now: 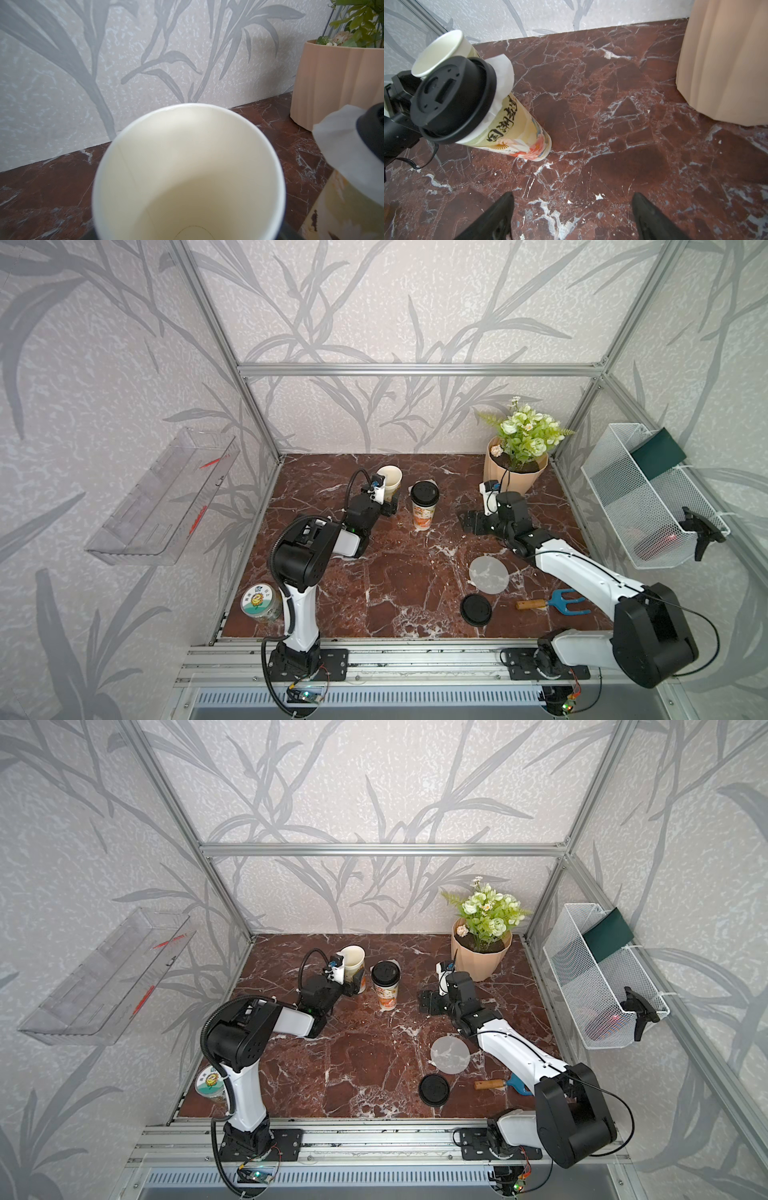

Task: Put the leak-proof paper on the milk tea cups
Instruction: Pick up the cup at the center of the board.

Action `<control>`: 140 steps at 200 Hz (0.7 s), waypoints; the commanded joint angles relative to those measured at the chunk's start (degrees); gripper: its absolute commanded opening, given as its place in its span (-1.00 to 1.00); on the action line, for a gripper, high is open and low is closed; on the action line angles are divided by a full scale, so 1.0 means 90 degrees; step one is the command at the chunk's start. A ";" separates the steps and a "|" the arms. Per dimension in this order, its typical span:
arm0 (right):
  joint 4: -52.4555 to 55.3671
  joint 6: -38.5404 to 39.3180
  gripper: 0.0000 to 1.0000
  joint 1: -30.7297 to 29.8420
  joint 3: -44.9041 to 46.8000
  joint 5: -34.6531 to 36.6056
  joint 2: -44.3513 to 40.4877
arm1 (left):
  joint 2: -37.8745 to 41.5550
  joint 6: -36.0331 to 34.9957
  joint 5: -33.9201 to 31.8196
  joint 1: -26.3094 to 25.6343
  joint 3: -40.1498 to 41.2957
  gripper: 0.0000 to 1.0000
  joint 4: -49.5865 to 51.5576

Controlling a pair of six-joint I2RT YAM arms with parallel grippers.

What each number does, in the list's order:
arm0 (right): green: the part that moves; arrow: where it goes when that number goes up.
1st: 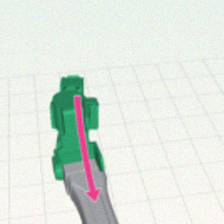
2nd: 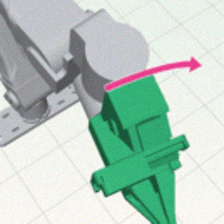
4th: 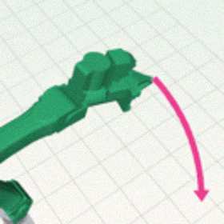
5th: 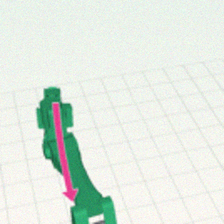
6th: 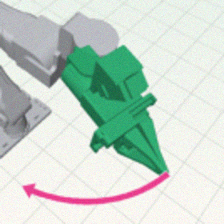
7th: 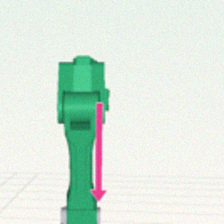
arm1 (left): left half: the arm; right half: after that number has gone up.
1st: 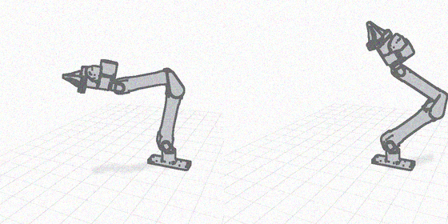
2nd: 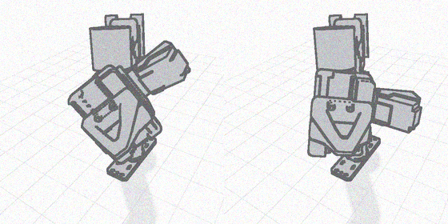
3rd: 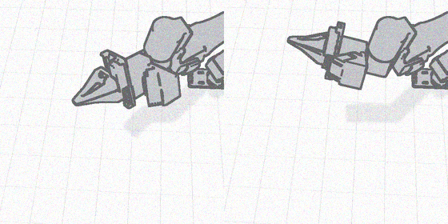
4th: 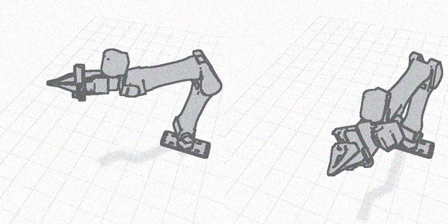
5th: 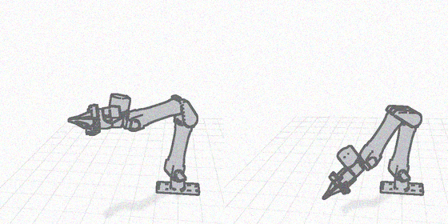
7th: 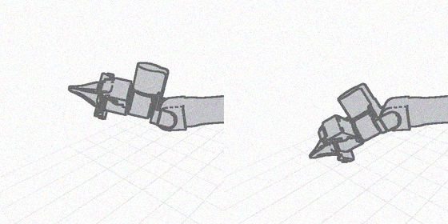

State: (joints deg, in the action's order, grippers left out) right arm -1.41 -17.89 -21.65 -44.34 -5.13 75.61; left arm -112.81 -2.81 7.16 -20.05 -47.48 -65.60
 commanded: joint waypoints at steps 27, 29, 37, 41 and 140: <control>0.0117 -0.0089 0.92 0.0042 0.0291 -0.0053 -0.0362 | 0.0019 0.0026 0.0252 0.0080 0.0069 0.40 -0.0634; 0.0137 -0.0096 0.93 0.0050 0.0296 -0.0055 -0.0369 | 0.0031 0.0033 0.0248 0.0080 0.0088 0.40 -0.0675; 0.0271 -0.0142 0.98 0.0052 0.0324 -0.0030 -0.0399 | 0.0061 0.0055 0.0253 0.0088 0.0194 0.40 -0.0849; 0.0362 -0.0186 1.00 0.0052 0.0336 -0.0011 -0.0412 | 0.0092 0.0053 0.0269 0.0089 0.0250 0.39 -0.0923; 0.4119 -0.1917 0.99 0.0032 0.0516 0.1735 -0.0083 | 0.4165 -0.0068 0.1800 -0.0396 0.2668 0.27 0.1324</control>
State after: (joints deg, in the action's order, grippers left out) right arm 26.02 -31.62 -21.37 -39.88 6.50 71.68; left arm -84.47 -1.80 18.61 -20.47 -26.79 -63.16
